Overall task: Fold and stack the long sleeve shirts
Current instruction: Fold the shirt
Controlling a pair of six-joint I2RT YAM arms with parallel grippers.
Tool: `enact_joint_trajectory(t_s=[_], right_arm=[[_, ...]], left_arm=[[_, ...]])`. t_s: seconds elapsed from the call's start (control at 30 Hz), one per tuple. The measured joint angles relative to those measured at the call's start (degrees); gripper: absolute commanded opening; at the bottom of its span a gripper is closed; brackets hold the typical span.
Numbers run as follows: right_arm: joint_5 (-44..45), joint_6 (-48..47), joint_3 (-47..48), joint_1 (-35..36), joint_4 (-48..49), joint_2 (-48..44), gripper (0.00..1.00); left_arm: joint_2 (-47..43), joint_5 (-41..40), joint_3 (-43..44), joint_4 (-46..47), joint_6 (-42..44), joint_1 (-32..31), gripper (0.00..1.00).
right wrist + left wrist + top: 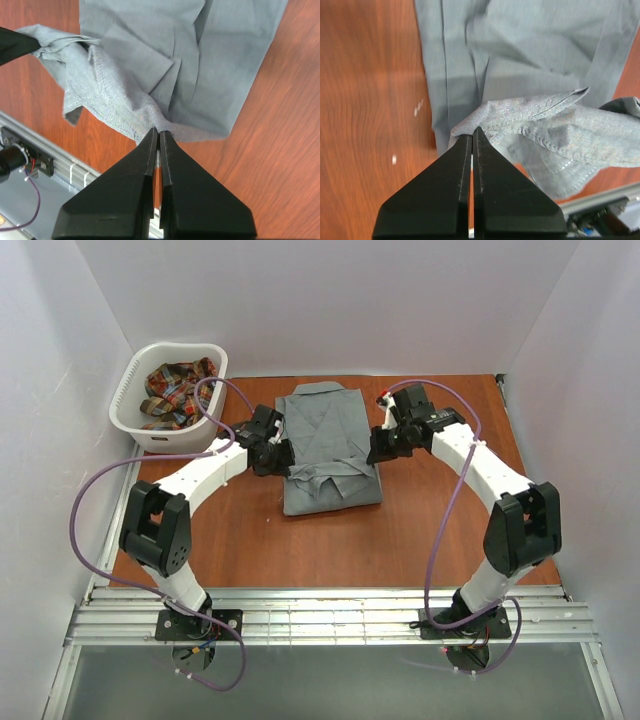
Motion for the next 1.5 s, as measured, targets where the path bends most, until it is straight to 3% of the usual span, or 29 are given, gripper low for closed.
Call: enact_joint_trajectory(t_s=[0.33,0.8,1.17,1.5], right_arm=[[-0.4,-4.0,10.2,-4.2,0.1,13.6,0.01],[-1.2,-9.2,25.3,-5.0,2.0,26.2,0.05],[-1.6,-10.1,26.9,-6.6,8.3,33.0,0.05],[-3.7,-9.6,29.6,-8.8,13.1,35.7,0.01]], left_arm=[[11.5,-3.8,6.5,8.0,3.5,1.7,0.01],[12.9,-9.4,4.7,19.4,3.1,4.2,0.05],[22.7,-12.5,5.0,27.7,5.6,5.5,0.08],[23.8,-12.9,6.4,35.7,8.1,6.0,0.07]])
